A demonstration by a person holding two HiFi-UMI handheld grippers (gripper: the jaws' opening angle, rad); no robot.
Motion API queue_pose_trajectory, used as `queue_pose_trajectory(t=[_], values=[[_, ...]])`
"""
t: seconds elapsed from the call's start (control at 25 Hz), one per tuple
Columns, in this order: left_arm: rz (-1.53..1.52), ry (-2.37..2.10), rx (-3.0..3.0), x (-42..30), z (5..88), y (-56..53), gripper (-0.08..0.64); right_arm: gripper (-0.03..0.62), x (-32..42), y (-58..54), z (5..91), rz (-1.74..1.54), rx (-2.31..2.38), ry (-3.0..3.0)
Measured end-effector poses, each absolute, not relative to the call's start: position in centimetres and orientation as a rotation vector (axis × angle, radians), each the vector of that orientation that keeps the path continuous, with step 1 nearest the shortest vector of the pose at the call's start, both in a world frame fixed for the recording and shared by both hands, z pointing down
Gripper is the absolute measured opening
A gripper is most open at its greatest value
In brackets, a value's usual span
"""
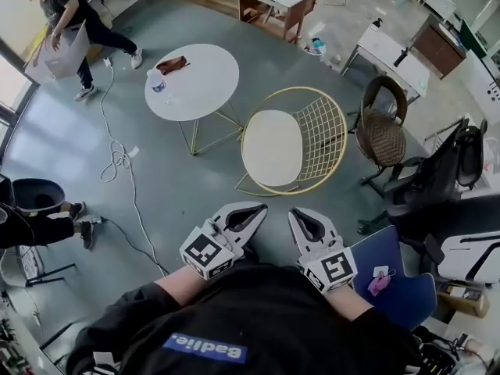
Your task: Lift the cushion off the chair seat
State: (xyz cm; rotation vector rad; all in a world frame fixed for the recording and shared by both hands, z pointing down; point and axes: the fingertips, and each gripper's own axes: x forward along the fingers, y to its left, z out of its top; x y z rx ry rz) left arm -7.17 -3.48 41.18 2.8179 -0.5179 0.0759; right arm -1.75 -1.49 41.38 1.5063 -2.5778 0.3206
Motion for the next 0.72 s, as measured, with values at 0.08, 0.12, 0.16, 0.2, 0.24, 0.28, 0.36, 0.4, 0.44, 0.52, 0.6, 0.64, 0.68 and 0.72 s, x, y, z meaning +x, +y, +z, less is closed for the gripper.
queue_pose_trajectory(t=[0.08, 0.12, 0.16, 0.2, 0.24, 0.28, 0.36, 0.4, 0.44, 0.52, 0.6, 0.64, 0.68, 0.72], values=[[0.079, -0.52, 2.801, -7.7, 41.7, -5.3, 0.015, 0.034, -1.9, -3.1, 41.4, 0.314, 1.517, -2.569], [0.08, -0.524, 2.789, -7.8, 41.9, -6.0, 0.015, 0.034, -1.8, -3.7, 41.4, 0.317, 1.52, -2.564], [0.079, -0.53, 2.78, -7.8, 42.2, -6.6, 0.015, 0.035, -1.6, -4.2, 41.6, 0.319, 1.521, -2.561], [0.077, -0.537, 2.771, -7.7, 42.5, -7.2, 0.015, 0.035, -1.4, -4.8, 41.7, 0.317, 1.519, -2.562], [0.075, -0.545, 2.764, -7.5, 42.7, -7.8, 0.015, 0.035, -1.1, -5.3, 41.8, 0.314, 1.516, -2.565], [0.074, -0.555, 2.757, -7.3, 43.0, -8.3, 0.015, 0.035, -0.9, -5.9, 42.0, 0.313, 1.51, -2.571], [0.073, -0.579, 2.739, -6.9, 43.7, -9.0, 0.015, 0.035, -0.5, -6.7, 42.4, 0.317, 1.489, -2.583], [0.071, -0.595, 2.725, -6.7, 44.1, -9.3, 0.015, 0.034, -0.3, -7.0, 42.6, 0.32, 1.477, -2.59], [0.065, -0.613, 2.709, -6.4, 44.5, -9.6, 0.015, 0.035, 0.0, -7.4, 42.9, 0.322, 1.465, -2.595], [0.046, -0.647, 2.686, -5.8, 45.2, -10.4, 0.015, 0.035, 0.8, -8.2, 43.5, 0.324, 1.444, -2.604], [0.039, -0.676, 2.668, -5.2, 46.0, -11.3, 0.015, 0.035, 1.6, -8.9, 44.3, 0.337, 1.425, -2.61], [0.046, -0.691, 2.656, -5.0, 46.5, -11.8, 0.015, 0.034, 2.0, -9.2, 44.7, 0.345, 1.416, -2.612], [0.058, -0.705, 2.642, -4.8, 47.1, -12.4, 0.015, 0.035, 2.4, -9.6, 45.1, 0.353, 1.408, -2.611], [0.072, -0.716, 2.626, -4.7, 48.0, -13.0, 0.015, 0.035, 2.7, -9.9, 45.6, 0.358, 1.4, -2.609]])
